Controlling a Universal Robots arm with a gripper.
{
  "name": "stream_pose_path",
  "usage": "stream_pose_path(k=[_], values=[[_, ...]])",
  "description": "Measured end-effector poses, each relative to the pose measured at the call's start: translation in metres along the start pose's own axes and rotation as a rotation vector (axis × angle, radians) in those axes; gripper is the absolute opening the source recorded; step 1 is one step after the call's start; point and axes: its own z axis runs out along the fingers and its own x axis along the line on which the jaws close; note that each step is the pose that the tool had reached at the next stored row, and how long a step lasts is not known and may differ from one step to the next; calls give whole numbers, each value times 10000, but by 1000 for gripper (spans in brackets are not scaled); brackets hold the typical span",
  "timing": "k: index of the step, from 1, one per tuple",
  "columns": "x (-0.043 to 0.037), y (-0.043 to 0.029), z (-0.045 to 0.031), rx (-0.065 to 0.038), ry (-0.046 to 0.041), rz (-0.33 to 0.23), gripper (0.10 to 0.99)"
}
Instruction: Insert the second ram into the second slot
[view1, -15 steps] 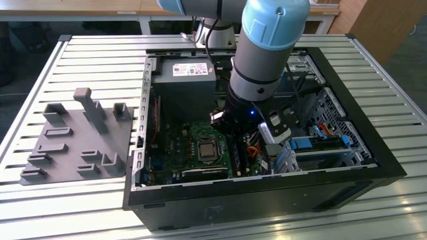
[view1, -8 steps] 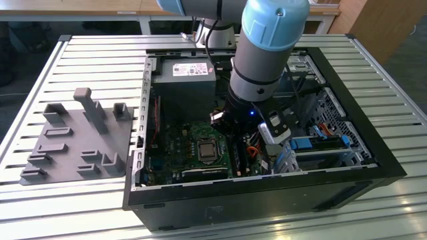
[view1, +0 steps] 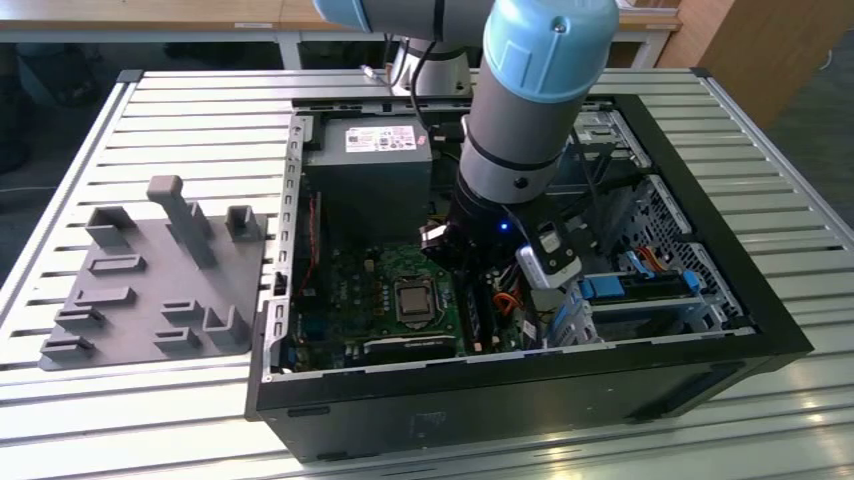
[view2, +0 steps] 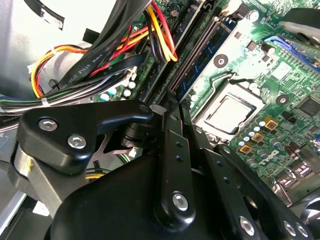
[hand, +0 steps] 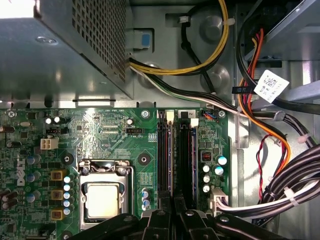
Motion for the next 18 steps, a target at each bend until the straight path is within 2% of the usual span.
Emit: stream_pose_path(k=[18], values=[[0, 4, 23, 3, 5, -98, 137]])
